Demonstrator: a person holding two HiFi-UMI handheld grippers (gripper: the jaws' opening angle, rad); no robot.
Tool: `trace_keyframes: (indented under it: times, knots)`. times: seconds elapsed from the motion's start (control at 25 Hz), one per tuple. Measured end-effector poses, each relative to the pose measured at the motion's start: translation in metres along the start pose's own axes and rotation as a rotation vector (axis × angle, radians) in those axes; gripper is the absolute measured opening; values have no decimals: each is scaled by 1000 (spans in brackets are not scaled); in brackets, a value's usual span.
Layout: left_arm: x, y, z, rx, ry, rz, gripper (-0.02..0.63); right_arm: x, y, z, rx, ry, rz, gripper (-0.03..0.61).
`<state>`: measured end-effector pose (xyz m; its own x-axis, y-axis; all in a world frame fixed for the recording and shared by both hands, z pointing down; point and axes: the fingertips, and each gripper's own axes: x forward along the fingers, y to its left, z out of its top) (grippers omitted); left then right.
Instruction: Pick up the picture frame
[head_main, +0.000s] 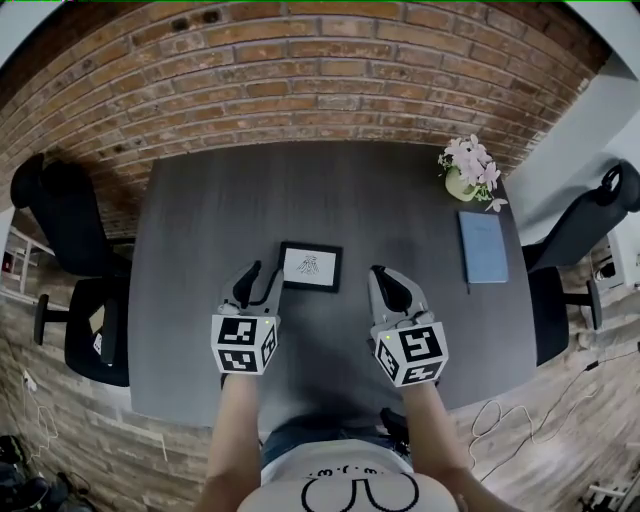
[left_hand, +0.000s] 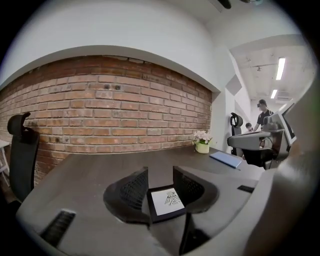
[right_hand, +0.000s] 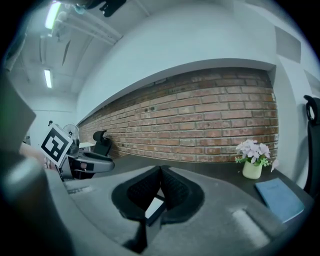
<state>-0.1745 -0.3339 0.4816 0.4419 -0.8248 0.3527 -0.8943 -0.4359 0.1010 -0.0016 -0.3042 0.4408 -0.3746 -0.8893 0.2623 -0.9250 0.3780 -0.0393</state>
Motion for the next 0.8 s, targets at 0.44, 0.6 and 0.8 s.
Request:
trace_keyframes:
  times: [0.44, 0.6, 0.8]
  knots:
    - [69, 19, -69, -60, 210, -7, 141, 44, -17, -47, 47, 117, -36, -3]
    - [89, 23, -92, -75, 284, -1, 135, 56, -20, -64, 61, 155, -35, -3]
    - [104, 30, -110, -104, 343, 28, 114, 67, -19, -77, 64, 189, -22, -3]
